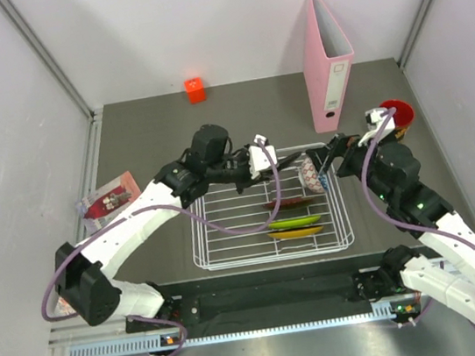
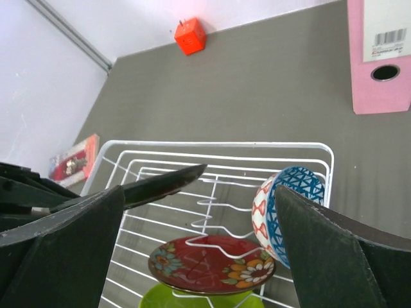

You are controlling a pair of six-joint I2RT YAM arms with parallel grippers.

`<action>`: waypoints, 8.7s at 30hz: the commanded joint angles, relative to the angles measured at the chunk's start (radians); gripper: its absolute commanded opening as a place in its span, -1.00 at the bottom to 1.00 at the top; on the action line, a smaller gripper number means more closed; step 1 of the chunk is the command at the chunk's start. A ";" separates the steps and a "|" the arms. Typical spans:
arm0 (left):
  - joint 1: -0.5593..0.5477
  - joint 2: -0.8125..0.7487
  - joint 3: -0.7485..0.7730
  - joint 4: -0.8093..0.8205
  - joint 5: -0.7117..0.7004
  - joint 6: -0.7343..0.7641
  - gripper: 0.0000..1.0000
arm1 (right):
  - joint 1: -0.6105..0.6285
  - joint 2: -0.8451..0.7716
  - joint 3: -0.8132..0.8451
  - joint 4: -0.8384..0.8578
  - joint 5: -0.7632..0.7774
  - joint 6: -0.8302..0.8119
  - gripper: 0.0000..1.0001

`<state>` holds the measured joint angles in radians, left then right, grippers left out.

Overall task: Unload the mixed dishes from the dish rack
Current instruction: Pick up the plate from the dish rack, then place the plate at the corner of the board, then pick up the plate from the dish rack.

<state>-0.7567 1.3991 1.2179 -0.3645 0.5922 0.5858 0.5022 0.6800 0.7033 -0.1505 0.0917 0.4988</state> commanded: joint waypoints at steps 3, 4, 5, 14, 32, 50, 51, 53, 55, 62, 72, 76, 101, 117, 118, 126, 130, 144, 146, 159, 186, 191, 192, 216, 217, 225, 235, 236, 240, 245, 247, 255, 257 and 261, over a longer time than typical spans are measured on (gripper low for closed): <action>0.000 -0.091 0.034 0.093 -0.066 -0.004 -1.00 | 0.012 -0.080 0.131 0.022 0.098 0.073 0.99; -0.004 -0.098 0.032 0.107 -0.084 -0.004 -1.00 | 0.012 -0.076 0.146 0.008 0.103 0.081 0.99; -0.019 -0.101 0.022 0.113 -0.156 0.002 -1.00 | 0.012 -0.068 0.182 -0.020 0.102 0.086 0.99; -0.246 -0.137 -0.223 0.315 -0.716 0.281 -1.00 | 0.010 0.122 0.384 -0.228 0.059 0.139 0.99; -0.496 -0.100 -0.630 1.158 -1.192 0.896 -1.00 | 0.010 0.340 0.374 -0.364 -0.203 0.046 0.99; -0.558 -0.120 -0.623 1.078 -1.144 0.730 -1.00 | 0.010 0.329 0.206 0.025 -0.426 0.169 0.38; -0.558 -0.120 -0.623 1.079 -1.144 0.730 -1.00 | 0.010 0.340 0.211 0.017 -0.435 0.165 0.37; -0.559 -0.120 -0.621 1.079 -1.146 0.730 -1.00 | 0.012 0.358 0.213 0.005 -0.438 0.161 0.34; -0.559 -0.118 -0.620 1.076 -1.146 0.730 -1.00 | 0.010 0.363 0.205 0.005 -0.431 0.161 0.06; -0.561 -0.117 -0.626 1.082 -1.154 0.700 -1.00 | 0.012 0.374 0.179 0.017 -0.429 0.165 -1.00; -0.538 -0.149 -0.422 1.026 -1.355 0.368 0.38 | 0.010 0.317 0.212 0.023 -0.400 0.135 -1.00; -0.469 -0.202 -0.235 0.754 -1.381 0.049 0.98 | 0.010 0.313 0.271 0.014 -0.380 0.132 -1.00; 0.554 -0.285 -0.188 0.352 -0.410 -1.594 0.98 | 0.001 0.323 0.279 0.221 -0.216 0.224 -1.00; 0.560 -0.113 -0.379 0.949 0.136 -1.896 0.48 | -0.010 0.496 0.268 0.316 -0.297 0.270 -1.00; 0.560 -0.127 -0.367 0.923 0.130 -1.873 0.49 | -0.008 0.507 0.271 0.321 -0.297 0.274 -1.00; 0.527 -0.178 -0.325 0.756 0.115 -1.700 0.51 | -0.008 0.590 0.283 0.442 -0.411 0.346 -1.00; 0.511 -0.183 -0.334 0.708 0.100 -1.640 0.50 | -0.010 0.592 0.277 0.506 -0.446 0.374 -1.00; 0.511 -0.201 -0.328 0.630 0.051 -1.549 0.54 | -0.010 0.524 0.283 0.428 -0.418 0.330 -1.00; 0.511 -0.200 -0.330 0.634 0.054 -1.551 0.56 | -0.010 0.523 0.286 0.421 -0.420 0.322 -1.00; 0.477 -0.193 -0.379 0.789 0.123 -1.609 0.08 | 0.032 0.684 0.369 0.471 -0.524 0.351 -1.00; 0.621 -0.170 -0.141 0.432 -0.432 -1.587 -1.00 | 0.056 0.362 0.261 0.190 -0.098 0.185 0.99; 0.885 -0.020 -0.091 0.377 -0.499 -1.692 -1.00 | 0.055 0.202 0.216 0.154 -0.073 0.127 0.99; 0.905 0.012 -0.081 0.387 -0.491 -1.693 -1.00 | 0.055 0.188 0.216 0.126 -0.079 0.113 0.99; 1.011 0.854 0.499 0.209 -0.299 -1.472 -1.00 | 0.053 0.151 0.136 0.052 -0.060 0.003 0.99; 1.010 0.865 0.514 0.187 -0.304 -1.456 -1.00 | 0.055 0.162 0.137 0.057 -0.067 0.006 0.99; 1.011 0.917 0.598 0.049 -0.319 -1.459 -0.29 | 0.055 0.179 0.139 0.051 -0.070 0.004 0.99; 1.025 0.847 0.566 -0.116 -0.353 -1.446 0.28 | 0.053 0.187 0.124 0.080 -0.076 0.015 0.99; 1.025 0.830 0.554 -0.120 -0.359 -1.448 0.30 | 0.053 0.187 0.122 0.080 -0.078 0.015 0.99; 1.031 0.717 0.473 -0.125 -0.347 -1.478 0.54 | 0.053 0.187 0.122 0.083 -0.081 0.017 0.99; 1.025 0.528 0.284 -0.082 -0.309 -1.544 0.98 | 0.053 0.185 0.125 0.081 -0.067 0.017 0.99; 1.010 0.405 0.203 -0.045 -0.304 -1.555 0.98 | 0.053 0.194 0.131 0.071 -0.040 0.020 0.99; 0.644 0.005 0.152 -0.063 -0.624 -1.312 0.98 | 0.053 0.196 0.116 0.078 0.094 0.066 0.99; 0.483 -0.037 0.135 -0.012 -0.652 -1.241 0.98 | 0.053 0.164 0.067 0.123 0.126 0.072 0.99; 0.303 -0.083 -0.010 0.162 -0.484 -0.984 0.98 | 0.053 0.148 0.122 0.033 0.073 -0.006 0.99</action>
<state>-0.3702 1.3514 1.3460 -0.3405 0.0746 -0.6773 0.5472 0.8501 0.7742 -0.1036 0.1730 0.5476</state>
